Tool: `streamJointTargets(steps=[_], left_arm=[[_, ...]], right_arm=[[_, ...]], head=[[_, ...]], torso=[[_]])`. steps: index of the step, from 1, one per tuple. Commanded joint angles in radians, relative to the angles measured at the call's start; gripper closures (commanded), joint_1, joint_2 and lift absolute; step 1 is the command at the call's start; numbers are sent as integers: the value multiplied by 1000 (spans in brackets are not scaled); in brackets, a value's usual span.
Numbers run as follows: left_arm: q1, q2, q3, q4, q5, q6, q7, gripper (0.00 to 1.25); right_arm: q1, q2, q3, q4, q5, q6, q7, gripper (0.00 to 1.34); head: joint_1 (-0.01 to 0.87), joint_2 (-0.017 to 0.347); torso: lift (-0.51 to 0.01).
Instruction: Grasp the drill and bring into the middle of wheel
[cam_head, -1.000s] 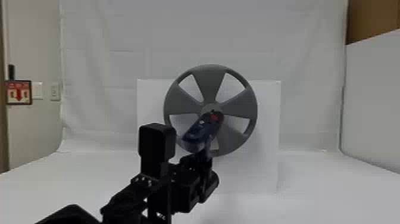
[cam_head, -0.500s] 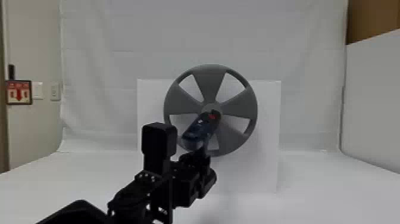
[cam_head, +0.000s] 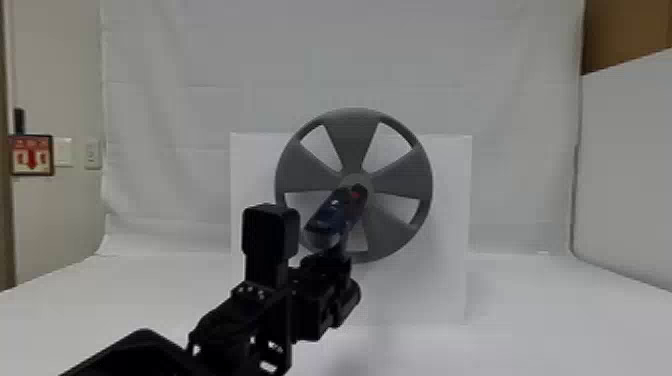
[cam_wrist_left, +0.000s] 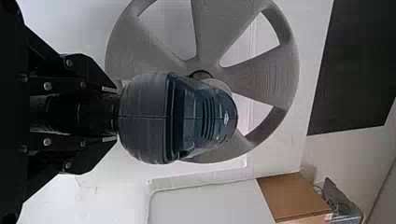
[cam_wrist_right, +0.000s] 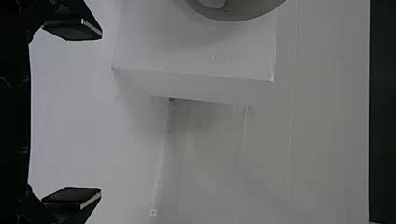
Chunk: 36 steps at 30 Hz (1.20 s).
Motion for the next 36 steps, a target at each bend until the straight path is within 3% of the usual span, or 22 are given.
streamJointTargets(steps=[1, 36], left_arm=[[-3, -4, 2, 10, -6, 0, 0, 1220], [-23, -13, 3, 50, -26, 0, 0, 1220]], right_arm=[[0, 0, 0, 0, 0, 0, 0, 119], [2, -2, 3, 0, 0, 2, 0, 119]], head=[[54, 31], [54, 31]], torso=[[-403], [-403]])
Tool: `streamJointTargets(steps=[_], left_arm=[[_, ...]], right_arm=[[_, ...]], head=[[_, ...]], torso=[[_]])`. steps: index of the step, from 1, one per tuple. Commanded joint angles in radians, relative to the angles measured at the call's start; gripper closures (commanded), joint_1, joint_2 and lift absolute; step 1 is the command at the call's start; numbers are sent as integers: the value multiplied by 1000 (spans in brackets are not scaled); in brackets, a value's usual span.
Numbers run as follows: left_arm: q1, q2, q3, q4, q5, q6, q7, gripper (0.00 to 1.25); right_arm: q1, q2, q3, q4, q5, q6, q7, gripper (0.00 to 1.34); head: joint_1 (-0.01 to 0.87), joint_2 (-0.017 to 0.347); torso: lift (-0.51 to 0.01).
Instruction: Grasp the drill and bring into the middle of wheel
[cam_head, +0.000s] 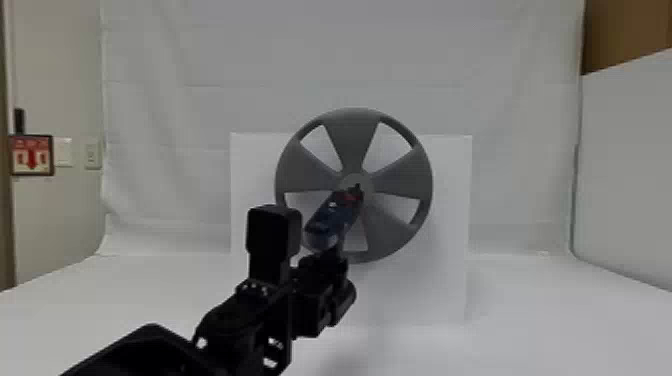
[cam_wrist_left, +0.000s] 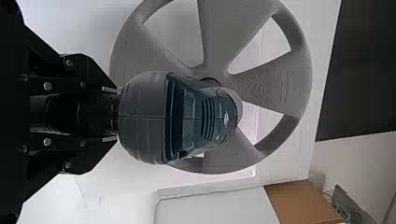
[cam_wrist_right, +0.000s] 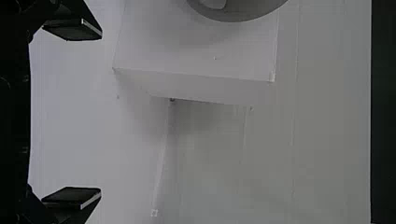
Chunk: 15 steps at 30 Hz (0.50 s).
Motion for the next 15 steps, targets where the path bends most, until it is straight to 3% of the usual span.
streamJointTargets(steps=[1, 15], left_arm=[[-1, 0, 2, 1, -3, 0, 0, 1220], [-1, 0, 1, 2, -8, 0, 0, 1219]], right_arm=[[0, 0, -2, 0, 0, 0, -1, 119], [2, 0, -2, 0, 0, 2, -1, 119]], head=[[54, 31], [54, 31]], torso=[[-403], [-403]])
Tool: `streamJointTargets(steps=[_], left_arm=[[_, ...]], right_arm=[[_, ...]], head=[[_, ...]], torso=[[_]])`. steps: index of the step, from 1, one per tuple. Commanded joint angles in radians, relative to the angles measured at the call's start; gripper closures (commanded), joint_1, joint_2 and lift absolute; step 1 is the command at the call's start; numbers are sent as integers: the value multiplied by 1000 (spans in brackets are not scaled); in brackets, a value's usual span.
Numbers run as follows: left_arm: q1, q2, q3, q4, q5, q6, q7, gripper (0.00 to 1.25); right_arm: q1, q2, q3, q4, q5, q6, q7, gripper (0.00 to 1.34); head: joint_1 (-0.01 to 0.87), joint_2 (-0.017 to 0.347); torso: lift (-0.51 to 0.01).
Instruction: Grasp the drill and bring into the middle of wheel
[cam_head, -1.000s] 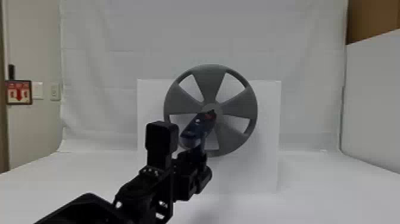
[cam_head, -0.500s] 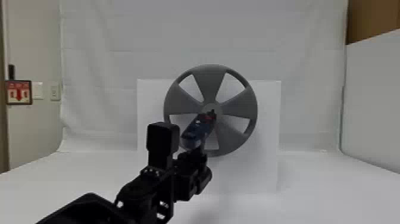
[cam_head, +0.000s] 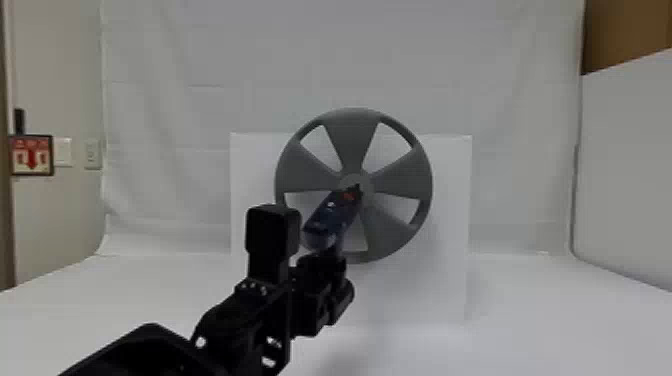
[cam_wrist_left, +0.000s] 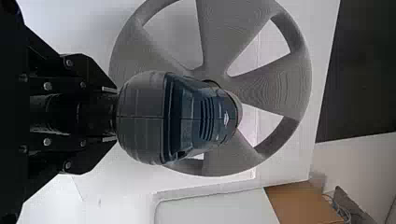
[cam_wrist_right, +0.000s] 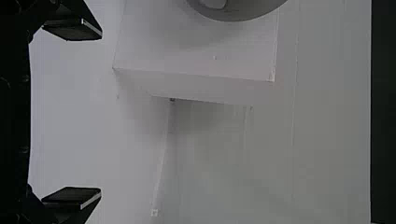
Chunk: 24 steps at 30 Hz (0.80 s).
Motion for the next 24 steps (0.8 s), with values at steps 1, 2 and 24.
streamJointTargets(steps=[1, 2, 24], left_arm=[[0, 0, -1, 0, 0, 0, 0, 1219], [0, 0, 0, 0, 0, 0, 0, 1219], [-1, 0, 2, 0, -3, 0, 0, 1219]], right_arm=[[0, 0, -1, 0, 0, 1, 0, 119], [1, 0, 1, 0, 0, -1, -1, 119], [0, 0, 1, 0, 0, 1, -1, 119]], head=[[54, 31], [54, 31], [54, 31]], torso=[[-403], [-403], [-403]])
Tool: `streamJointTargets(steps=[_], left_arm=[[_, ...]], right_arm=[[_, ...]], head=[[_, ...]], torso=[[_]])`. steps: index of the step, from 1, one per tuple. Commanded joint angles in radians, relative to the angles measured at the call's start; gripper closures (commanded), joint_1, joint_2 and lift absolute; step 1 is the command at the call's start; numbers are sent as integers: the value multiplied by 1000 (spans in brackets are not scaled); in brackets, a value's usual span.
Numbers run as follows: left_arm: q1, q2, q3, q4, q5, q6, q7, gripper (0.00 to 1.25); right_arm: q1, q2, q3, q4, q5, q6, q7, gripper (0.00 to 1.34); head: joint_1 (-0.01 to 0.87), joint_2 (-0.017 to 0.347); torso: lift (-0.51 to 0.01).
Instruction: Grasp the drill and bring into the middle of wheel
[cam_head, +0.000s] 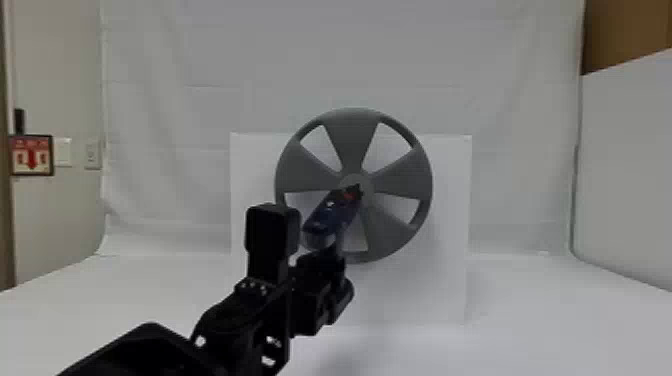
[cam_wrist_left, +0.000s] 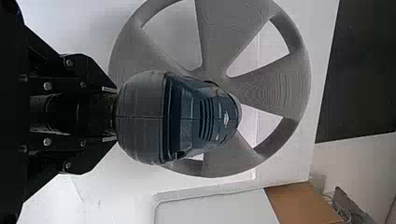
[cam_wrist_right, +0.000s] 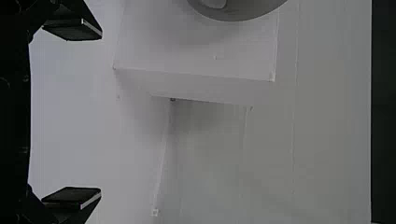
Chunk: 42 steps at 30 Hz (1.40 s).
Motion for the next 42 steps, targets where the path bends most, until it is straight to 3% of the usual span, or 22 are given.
streamJointTargets(steps=[1, 11, 21, 30, 42], left_arm=[[0, 0, 0, 0, 0, 0, 0, 1219], [23, 0, 16, -3, 17, -35, -57, 1219], [94, 2, 105, -31, 31, -54, -89, 1219], [143, 2, 144, 26, 40, -81, 3, 1219], [152, 2, 143, 97, 40, -117, 98, 1220]], right_arm=[[0, 0, 1, 0, 0, 0, 1, 119], [1, -3, 0, 0, 3, 2, 1, 119], [3, -3, 0, 0, 0, 2, 1, 119], [1, 0, 3, 0, 2, 2, -1, 119], [1, 2, 9, 2, 3, 2, 1, 119]], head=[[54, 31], [54, 31], [54, 31], [54, 31], [54, 31]], torso=[[-403], [-403], [-403], [-403], [-403]])
